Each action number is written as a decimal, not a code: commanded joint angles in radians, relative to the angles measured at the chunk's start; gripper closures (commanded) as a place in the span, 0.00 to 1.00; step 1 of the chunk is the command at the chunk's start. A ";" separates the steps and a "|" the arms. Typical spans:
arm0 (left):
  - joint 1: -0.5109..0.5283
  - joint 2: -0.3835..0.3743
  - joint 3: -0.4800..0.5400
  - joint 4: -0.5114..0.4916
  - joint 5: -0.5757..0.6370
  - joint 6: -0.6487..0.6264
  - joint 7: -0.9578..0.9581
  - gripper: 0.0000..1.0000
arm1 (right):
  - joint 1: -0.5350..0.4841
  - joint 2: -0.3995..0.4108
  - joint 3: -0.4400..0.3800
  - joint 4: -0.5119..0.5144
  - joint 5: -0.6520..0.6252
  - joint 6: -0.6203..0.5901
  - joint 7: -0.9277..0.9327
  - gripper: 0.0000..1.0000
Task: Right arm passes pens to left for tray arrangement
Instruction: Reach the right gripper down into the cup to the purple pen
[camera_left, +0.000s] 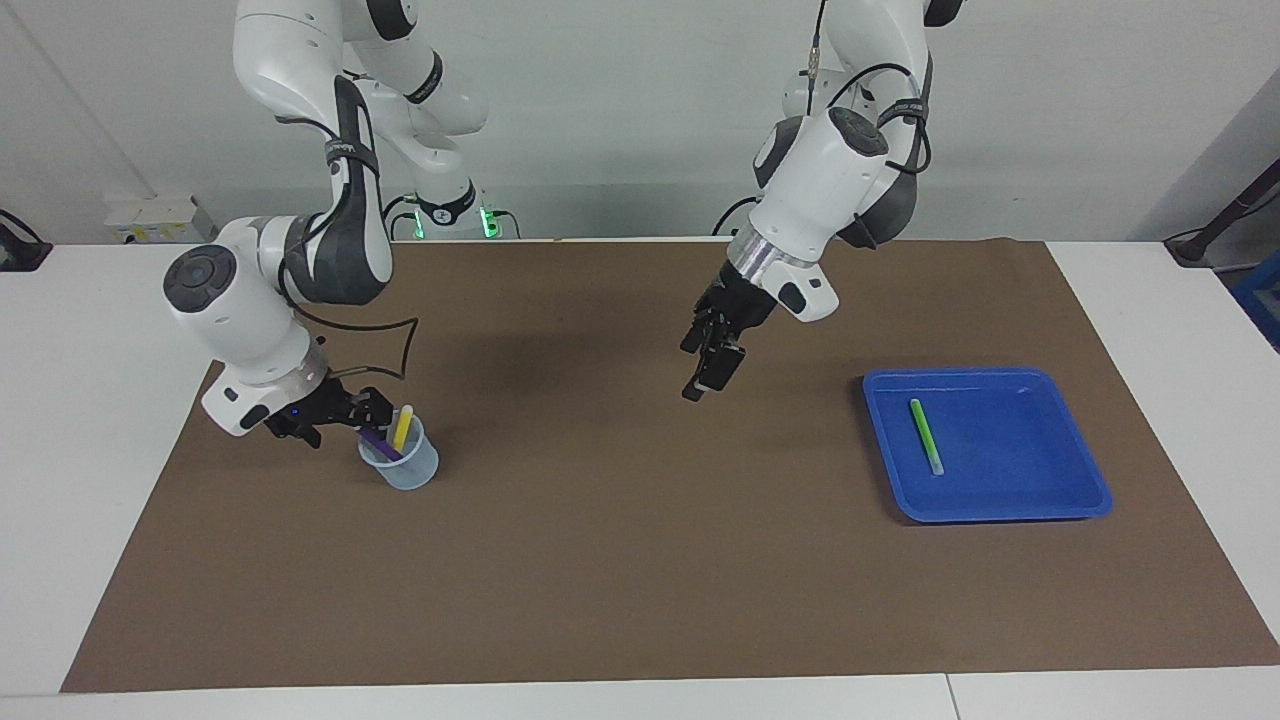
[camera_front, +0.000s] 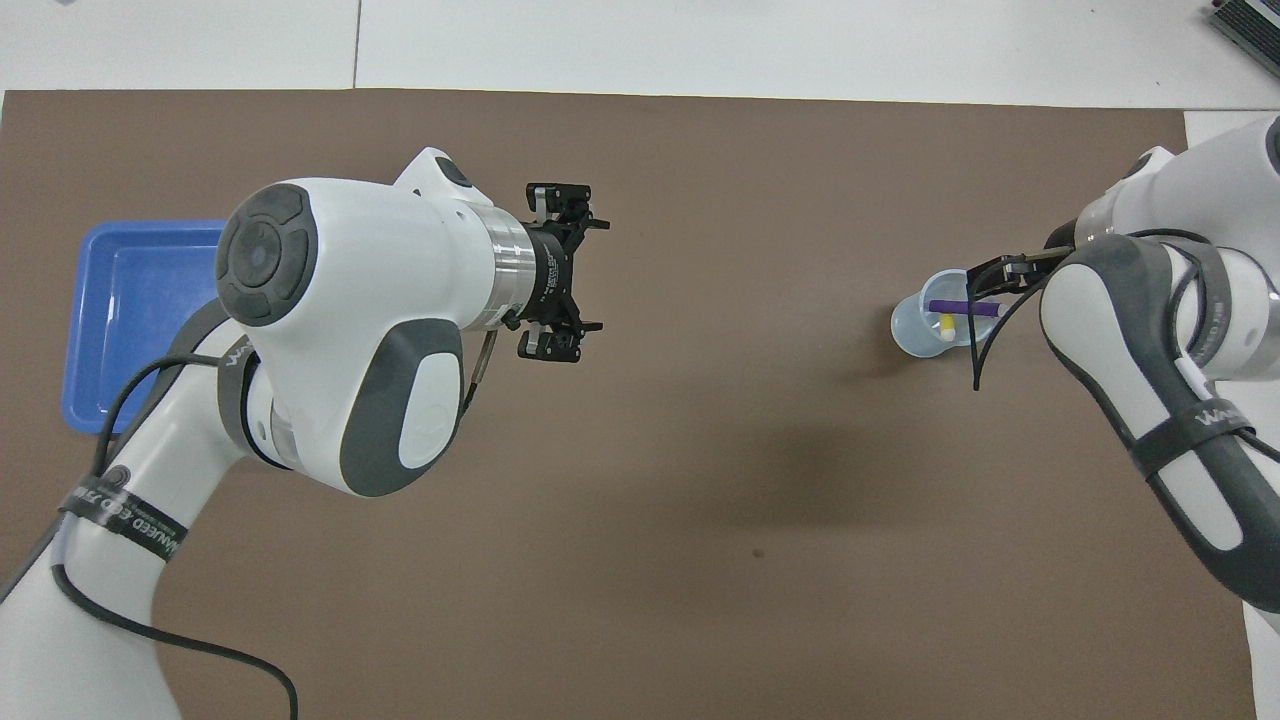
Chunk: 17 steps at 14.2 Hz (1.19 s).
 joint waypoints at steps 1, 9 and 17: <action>0.004 -0.026 -0.003 -0.034 -0.018 0.017 -0.003 0.00 | -0.008 -0.025 0.006 -0.027 0.010 -0.013 0.006 0.13; 0.004 -0.027 -0.003 -0.041 -0.018 0.018 -0.001 0.00 | -0.008 -0.027 0.006 -0.021 0.031 -0.040 0.006 0.67; 0.004 -0.027 -0.003 -0.052 -0.018 0.037 -0.001 0.00 | -0.008 -0.038 0.006 -0.017 0.045 -0.054 0.008 0.53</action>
